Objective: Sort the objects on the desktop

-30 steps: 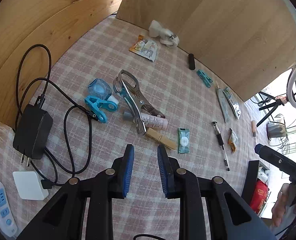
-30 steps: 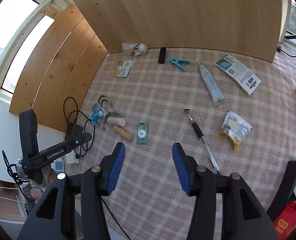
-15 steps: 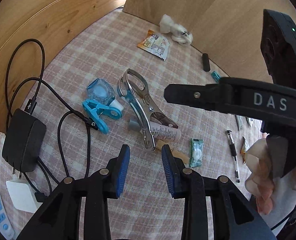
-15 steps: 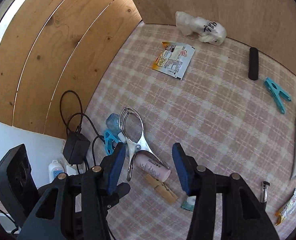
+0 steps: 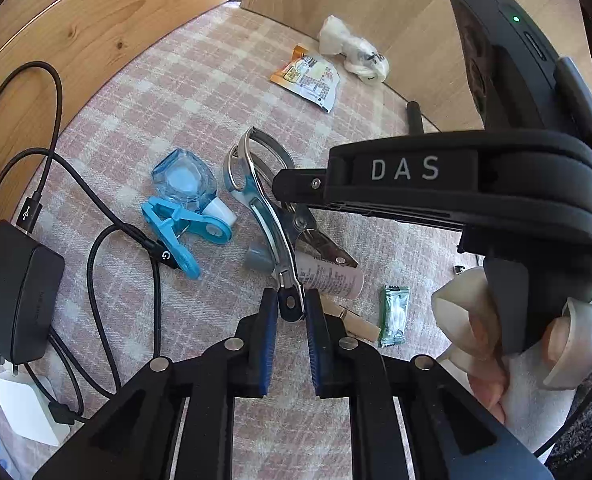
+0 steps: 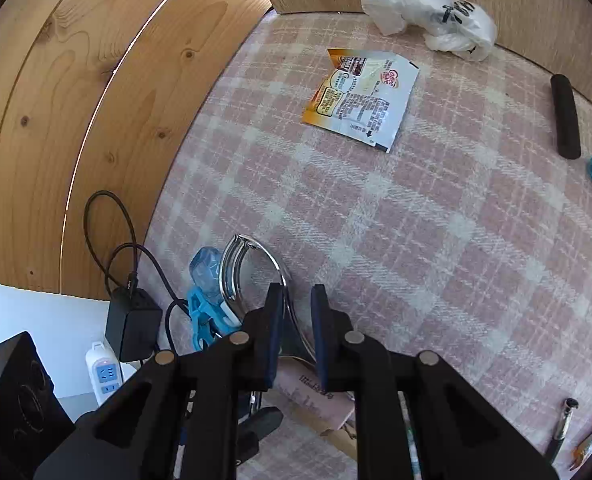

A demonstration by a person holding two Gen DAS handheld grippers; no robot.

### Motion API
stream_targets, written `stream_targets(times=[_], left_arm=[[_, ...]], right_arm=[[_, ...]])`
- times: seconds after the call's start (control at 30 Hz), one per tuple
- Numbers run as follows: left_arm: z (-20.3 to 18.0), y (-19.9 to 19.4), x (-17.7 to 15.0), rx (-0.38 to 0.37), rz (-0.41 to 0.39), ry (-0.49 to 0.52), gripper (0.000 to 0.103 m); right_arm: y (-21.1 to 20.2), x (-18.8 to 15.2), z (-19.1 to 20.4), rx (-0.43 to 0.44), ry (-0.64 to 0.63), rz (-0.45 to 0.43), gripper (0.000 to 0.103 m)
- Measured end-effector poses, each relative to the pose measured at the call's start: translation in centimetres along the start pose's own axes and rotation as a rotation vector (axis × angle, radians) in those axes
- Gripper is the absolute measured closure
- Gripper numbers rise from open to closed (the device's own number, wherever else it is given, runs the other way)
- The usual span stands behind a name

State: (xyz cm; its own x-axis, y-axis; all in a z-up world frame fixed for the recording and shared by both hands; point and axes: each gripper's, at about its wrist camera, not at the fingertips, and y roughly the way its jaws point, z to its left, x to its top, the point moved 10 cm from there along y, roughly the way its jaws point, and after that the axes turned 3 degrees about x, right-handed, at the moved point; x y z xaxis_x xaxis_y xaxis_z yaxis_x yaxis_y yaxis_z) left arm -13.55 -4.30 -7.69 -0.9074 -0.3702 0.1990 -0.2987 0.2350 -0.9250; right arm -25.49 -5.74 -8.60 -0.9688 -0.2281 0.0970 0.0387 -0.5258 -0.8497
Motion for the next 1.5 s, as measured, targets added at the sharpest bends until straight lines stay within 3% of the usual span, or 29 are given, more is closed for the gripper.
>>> stream_targets(times=[0.3, 0.67, 0.97, 1.1, 1.23, 1.5], left_arm=[[-2.2, -1.9, -1.2, -0.044, -0.033, 0.030, 0.095], [-9.6, -5.4, -5.3, -0.095, -0.063, 0.179, 0.095], [-19.8, -7.6, -9.6, -0.162, -0.054, 0.421, 0.095], [-24.7, -7.9, -13.6, -0.220, -0.016, 0.537, 0.096], [-31.4, -7.5, -15.9, -0.278, 0.017, 0.662, 0.096], [-42.0, -8.6, -25.7, -0.379, 0.096, 0.885, 0.096]], right_arm=[[-2.5, -1.7, 0.2, 0.002, -0.011, -0.047, 0.096], [-10.5, -6.6, -1.9, 0.024, 0.051, -0.173, 0.096], [-20.3, -12.6, -8.2, 0.024, 0.204, -0.356, 0.096], [-25.3, -16.2, -12.8, -0.003, 0.296, -0.444, 0.096], [-30.7, -20.9, -18.0, -0.034, 0.404, -0.527, 0.096], [-39.4, -31.7, -26.1, -0.125, 0.592, -0.667, 0.096]])
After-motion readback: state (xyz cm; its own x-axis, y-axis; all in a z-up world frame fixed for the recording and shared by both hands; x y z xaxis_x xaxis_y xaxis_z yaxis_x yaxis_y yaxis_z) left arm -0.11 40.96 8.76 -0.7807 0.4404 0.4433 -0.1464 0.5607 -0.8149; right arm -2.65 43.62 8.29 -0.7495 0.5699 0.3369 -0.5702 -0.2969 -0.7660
